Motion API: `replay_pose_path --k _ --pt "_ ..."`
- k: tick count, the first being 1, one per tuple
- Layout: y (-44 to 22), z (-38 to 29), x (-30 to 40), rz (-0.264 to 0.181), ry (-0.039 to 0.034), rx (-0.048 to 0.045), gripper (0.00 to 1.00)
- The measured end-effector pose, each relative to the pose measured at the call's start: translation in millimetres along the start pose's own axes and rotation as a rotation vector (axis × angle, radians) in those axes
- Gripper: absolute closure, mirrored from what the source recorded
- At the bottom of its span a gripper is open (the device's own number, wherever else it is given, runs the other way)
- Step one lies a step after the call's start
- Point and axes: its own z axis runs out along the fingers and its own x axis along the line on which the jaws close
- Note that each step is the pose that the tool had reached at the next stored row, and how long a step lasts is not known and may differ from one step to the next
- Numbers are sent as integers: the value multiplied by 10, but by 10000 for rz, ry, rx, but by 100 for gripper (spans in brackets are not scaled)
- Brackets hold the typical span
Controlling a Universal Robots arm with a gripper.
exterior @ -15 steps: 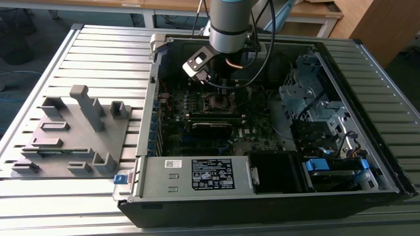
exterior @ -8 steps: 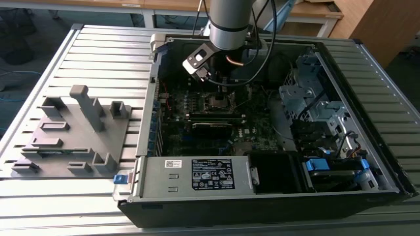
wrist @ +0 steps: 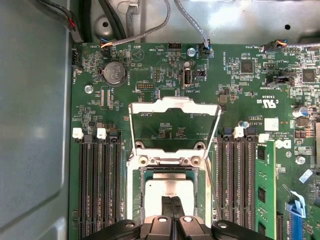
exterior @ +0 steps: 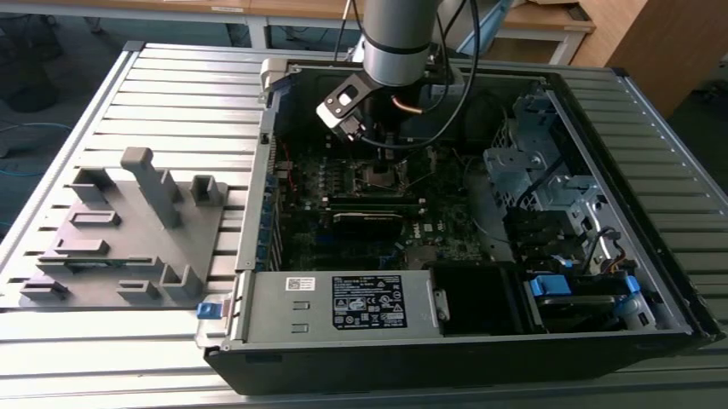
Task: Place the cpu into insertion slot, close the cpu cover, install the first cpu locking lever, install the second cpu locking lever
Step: 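Close the cpu cover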
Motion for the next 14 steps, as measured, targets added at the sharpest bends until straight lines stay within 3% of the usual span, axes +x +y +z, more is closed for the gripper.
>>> replay_pose_path --k 14 --pt "1 -29 1 0 3 -1 90"
